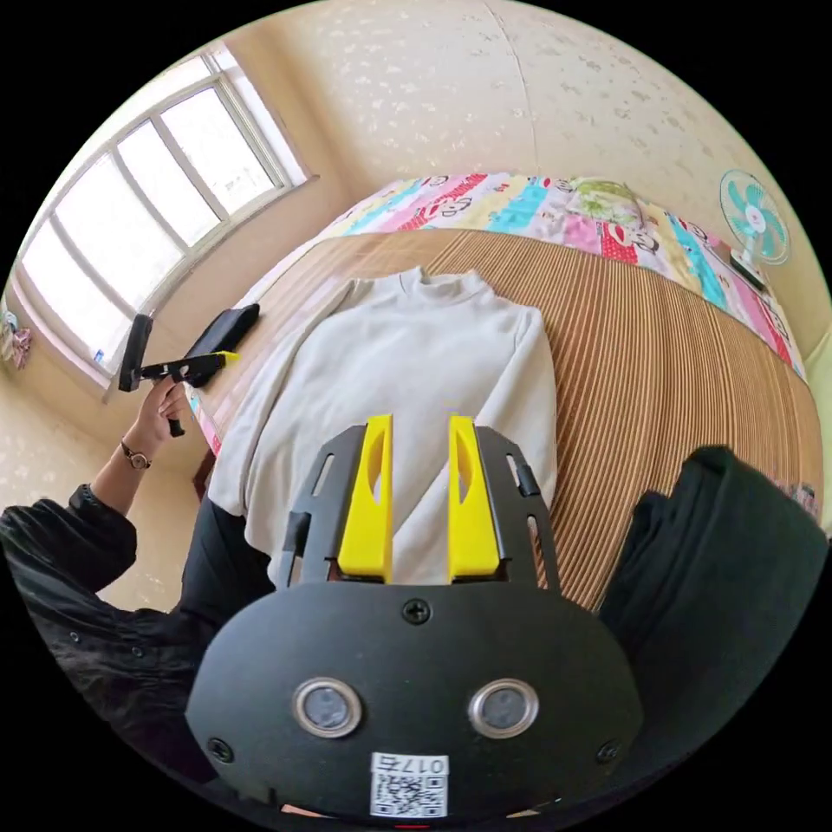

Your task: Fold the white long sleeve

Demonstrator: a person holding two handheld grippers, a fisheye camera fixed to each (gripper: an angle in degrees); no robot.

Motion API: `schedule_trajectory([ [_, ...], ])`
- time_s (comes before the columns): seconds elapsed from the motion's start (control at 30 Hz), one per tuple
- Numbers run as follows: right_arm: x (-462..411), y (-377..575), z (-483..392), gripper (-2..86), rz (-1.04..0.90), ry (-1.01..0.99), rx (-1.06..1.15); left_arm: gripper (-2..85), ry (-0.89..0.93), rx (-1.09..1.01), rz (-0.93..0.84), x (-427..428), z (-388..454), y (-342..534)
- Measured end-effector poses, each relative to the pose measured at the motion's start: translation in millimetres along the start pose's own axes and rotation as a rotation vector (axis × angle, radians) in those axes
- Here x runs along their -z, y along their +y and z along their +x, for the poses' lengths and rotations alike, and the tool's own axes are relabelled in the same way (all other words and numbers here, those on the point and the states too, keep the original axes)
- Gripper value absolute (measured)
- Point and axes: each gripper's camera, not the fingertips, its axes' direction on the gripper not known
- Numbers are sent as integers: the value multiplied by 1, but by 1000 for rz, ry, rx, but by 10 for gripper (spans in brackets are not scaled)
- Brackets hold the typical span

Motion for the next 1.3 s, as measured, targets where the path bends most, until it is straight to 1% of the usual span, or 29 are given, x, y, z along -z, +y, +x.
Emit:
schedule_trajectory([
  [0.13, -28, 100, -8, 133, -102, -13, -104, 111, 36, 5, -28, 1, 0, 65],
  [0.17, -31, 109, -10, 132, -114, -12, -111, 113, 56, -5, 30, 11, 2, 78],
  [0.2, -28, 124, -15, 123, -46, 2, -98, 98, 39, 6, 72, 22, 3, 84],
  [0.23, -26, 128, -15, 105, -46, 47, -107, 91, 15, 13, 64, 25, 3, 82],
  [0.27, -25, 126, -13, 88, -67, 67, -109, 51, -33, 30, 11, 30, -1, 71],
  [0.33, 3, 101, 1, 43, -74, -20, -69, 21, 96, 56, -33, 56, -22, 42],
  [0.37, 21, 94, 7, 38, -25, -60, -66, 13, 276, 71, 35, 91, -46, 24],
  [0.4, 61, 81, 24, 34, 89, -109, -83, 8, 444, 100, 170, 134, -76, 12],
  [0.43, 107, 71, 46, 31, 206, -109, -115, 7, 517, 124, 251, 158, -94, 7],
  [0.47, 132, 69, 58, 30, 271, -91, -141, 5, 632, 196, 408, 204, -135, 3],
  [0.5, 184, 72, 85, 29, 425, -19, -218, 3, 706, 272, 576, 247, -177, 6],
  [0.53, 230, 86, 109, 29, 578, 81, -337, 2, 725, 302, 671, 267, -196, 12],
  [0.57, 251, 97, 117, 28, 658, 136, -404, 8, 734, 374, 842, 301, -231, 29],
  [0.6, 284, 122, 125, 28, 808, 236, -521, 26, 708, 479, 976, 326, -258, 51],
  [0.63, 305, 142, 123, 32, 914, 306, -572, 42, 686, 527, 1026, 336, -267, 62],
  [0.67, 310, 148, 119, 34, 941, 334, -569, 62, 633, 590, 1085, 349, -275, 79],
  [0.7, 311, 152, 110, 41, 933, 379, -546, 72, 572, 595, 1087, 356, -274, 86],
  [0.73, 300, 147, 101, 47, 867, 407, -511, 73, 540, 586, 1064, 356, -270, 85],
  [0.77, 291, 142, 96, 49, 823, 410, -486, 76, 484, 568, 970, 349, -259, 74],
  [0.8, 266, 130, 85, 52, 728, 390, -424, 82, 446, 536, 836, 332, -243, 54],
  [0.83, 233, 117, 72, 56, 634, 354, -341, 85, 434, 509, 759, 320, -234, 41],
  [0.87, 215, 110, 65, 59, 585, 333, -305, 103, 421, 440, 592, 293, -213, 12],
  [0.9, 177, 95, 54, 64, 480, 265, -259, 117, 399, 381, 406, 261, -192, -18],
  [1.0, 78, 64, 28, 81, 234, 49, -123, 128, 240, 269, 85, 186, -140, -71],
  [1.07, 22, 57, 17, 85, 81, 17, -70, 108, 139, 254, -57, 149, -121, -84],
  [1.1, -14, 60, 12, 85, -42, 18, -60, 65, 11, 266, 0, 156, -112, -81],
  [1.13, -45, 69, 11, 84, -175, 14, -63, 44, -11, 252, -8, 158, -108, -80],
  [1.2, -37, 96, -3, 70, -70, 115, 9, 37, 28, 237, -105, 162, -104, -76],
  [1.3, -28, 139, -19, 46, -109, 242, 115, 35, 114, 281, -223, 172, -111, -51],
])
